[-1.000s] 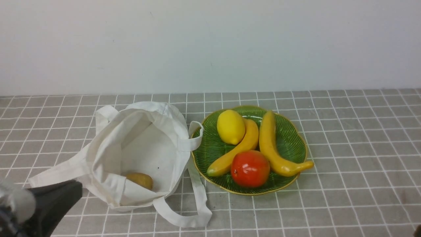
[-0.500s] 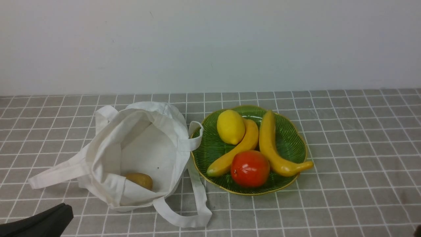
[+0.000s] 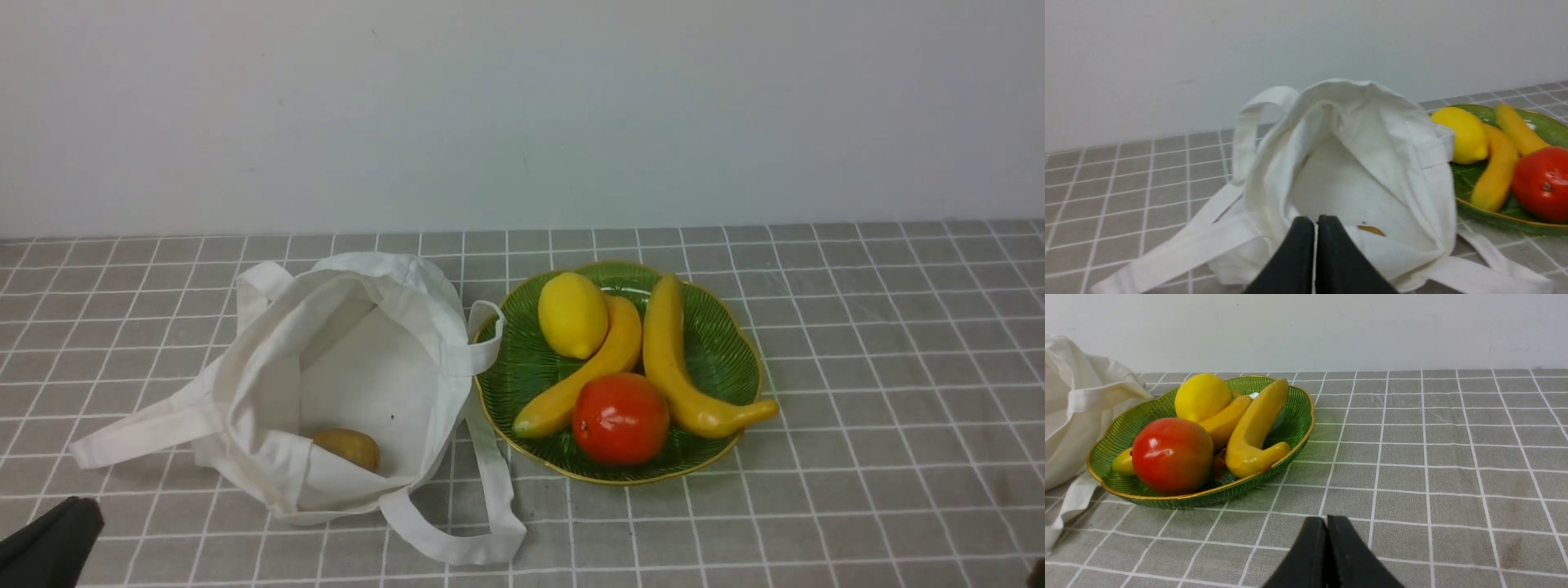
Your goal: Take the fruit out of the bag on the grey coffee tablecloth and place them on the plate.
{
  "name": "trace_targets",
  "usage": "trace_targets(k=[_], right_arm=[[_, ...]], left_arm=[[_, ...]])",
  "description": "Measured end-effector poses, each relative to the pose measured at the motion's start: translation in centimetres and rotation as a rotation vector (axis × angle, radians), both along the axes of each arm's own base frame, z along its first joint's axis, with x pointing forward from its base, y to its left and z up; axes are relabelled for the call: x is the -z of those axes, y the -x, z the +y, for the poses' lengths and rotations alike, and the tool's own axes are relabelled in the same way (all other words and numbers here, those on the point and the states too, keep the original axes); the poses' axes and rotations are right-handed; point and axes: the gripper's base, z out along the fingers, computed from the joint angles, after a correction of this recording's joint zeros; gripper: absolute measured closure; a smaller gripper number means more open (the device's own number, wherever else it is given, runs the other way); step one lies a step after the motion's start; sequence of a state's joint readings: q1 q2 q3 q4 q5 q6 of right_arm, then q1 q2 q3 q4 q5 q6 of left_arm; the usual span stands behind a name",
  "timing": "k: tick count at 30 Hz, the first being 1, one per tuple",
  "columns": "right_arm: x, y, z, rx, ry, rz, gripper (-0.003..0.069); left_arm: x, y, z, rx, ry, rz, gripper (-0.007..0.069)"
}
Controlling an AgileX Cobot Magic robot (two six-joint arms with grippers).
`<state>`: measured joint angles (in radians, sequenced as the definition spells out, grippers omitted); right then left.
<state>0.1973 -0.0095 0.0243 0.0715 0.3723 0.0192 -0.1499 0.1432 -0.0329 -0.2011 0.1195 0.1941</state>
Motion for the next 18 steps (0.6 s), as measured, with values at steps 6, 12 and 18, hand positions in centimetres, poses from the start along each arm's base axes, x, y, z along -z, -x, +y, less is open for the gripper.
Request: trace_targets(k=[6, 12, 18], right_arm=[[0.0, 0.0, 0.0, 0.0, 0.0, 0.0, 0.0674], [0.0, 0.0, 0.0, 0.0, 0.0, 0.0, 0.0674], [0.0, 0.0, 0.0, 0.0, 0.0, 0.0, 0.0674]], left_arm=[[2.3, 1.0, 1.1, -0.156, 0.022, 0.045, 0.0632], [3.4, 1.3, 1.3, -0.193, 0.022, 0.164, 0.0632], [3.4, 1.4, 1.1, -0.158, 0.019, 0.167, 0.0632]])
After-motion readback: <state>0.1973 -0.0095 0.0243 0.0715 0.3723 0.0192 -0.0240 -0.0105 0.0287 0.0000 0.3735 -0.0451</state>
